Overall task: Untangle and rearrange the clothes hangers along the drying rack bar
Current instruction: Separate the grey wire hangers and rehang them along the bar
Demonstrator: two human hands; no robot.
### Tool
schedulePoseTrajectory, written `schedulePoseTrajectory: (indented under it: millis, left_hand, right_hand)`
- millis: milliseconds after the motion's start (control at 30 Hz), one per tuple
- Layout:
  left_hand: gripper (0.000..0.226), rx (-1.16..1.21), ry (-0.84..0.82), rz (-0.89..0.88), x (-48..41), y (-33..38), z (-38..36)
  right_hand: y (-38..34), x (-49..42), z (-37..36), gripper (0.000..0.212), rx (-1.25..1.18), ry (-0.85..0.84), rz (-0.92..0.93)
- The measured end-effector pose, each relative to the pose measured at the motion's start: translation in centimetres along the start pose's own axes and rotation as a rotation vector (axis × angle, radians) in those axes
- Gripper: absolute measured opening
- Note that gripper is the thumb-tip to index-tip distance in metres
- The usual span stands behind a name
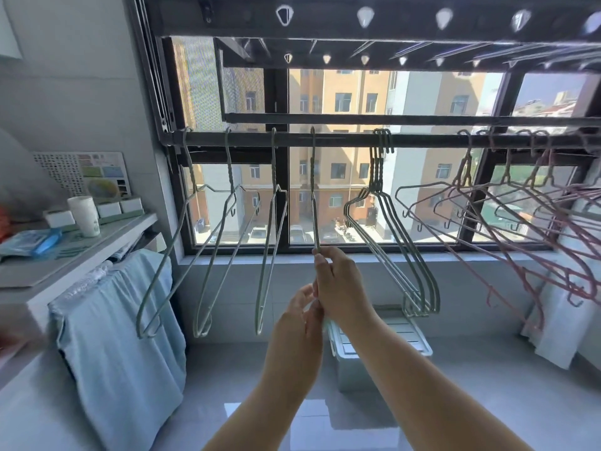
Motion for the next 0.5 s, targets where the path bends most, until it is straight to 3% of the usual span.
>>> schedulePoseTrajectory:
  millis: [167,267,400,500]
  left_hand:
    - [0.037,0.033,-0.021,0.041,0.3,-0.2,-0.6]
    - [0.050,0.013,-0.012,0.051,0.8,0.3,-1.0]
    - [0.048,0.079,0.190,-0.207,1.2,4.4,-0.2]
    - [0.047,0.242,0.136,-0.293,1.1,6.6,-1.9]
  right_hand:
    - [0.3,0.7,0.7,0.034,0.077,-0.120,-0.101]
    - [-1.1,1.2,2.4,0.044,0.272,-0.200,-0.101]
    - [-5.7,1.7,7.5,0.034,0.562,-0.005,0.215]
    - [-7.1,0.7,11.0,0.035,0.734,0.124,0.297]
Point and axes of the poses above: each hand's wrist, its own x-axis away from the middle knuckle, its own z-axis out of the back of the hand, y = z × x, the point moved 5 cm from there along -x, towards the middle knuckle, and after that the axes turned 7 degrees about y, right-handed, at the moved point
